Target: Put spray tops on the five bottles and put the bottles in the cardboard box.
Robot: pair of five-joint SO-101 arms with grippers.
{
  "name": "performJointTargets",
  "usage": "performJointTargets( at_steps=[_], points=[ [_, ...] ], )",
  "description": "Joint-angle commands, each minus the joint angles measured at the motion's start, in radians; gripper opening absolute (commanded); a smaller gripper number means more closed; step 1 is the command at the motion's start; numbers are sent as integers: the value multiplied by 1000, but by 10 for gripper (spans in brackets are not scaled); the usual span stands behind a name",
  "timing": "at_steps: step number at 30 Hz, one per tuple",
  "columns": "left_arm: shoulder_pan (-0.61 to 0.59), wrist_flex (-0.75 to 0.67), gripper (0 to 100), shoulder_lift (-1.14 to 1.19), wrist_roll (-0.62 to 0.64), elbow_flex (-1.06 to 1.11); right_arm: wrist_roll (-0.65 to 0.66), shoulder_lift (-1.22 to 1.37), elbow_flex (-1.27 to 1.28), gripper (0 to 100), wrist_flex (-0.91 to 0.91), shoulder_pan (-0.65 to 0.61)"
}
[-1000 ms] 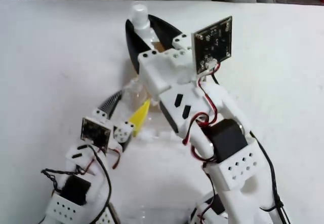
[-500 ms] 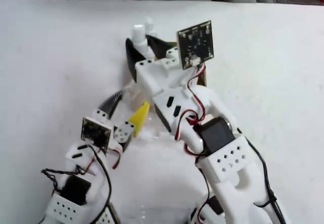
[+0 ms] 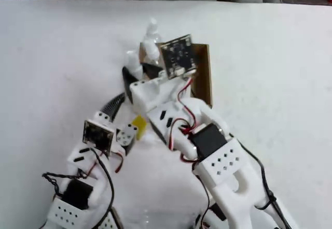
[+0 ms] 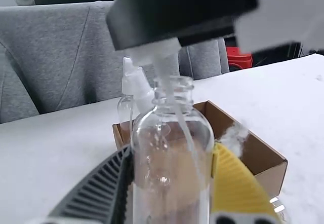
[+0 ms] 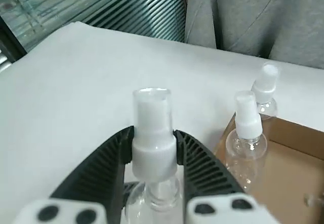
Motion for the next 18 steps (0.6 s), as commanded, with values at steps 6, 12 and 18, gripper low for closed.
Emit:
performJointTargets(
  at_steps=[6,12,18],
  points=[
    [-10,-29,24,-16,5,-6,-9,-30,-15,170,90,-19],
    [-10,-34,24,-16,5,2,40,-94,-54,173,117,-10],
    [-10,-35,24,-16,5,9,60,-96,-175,170,225,24]
  ],
)
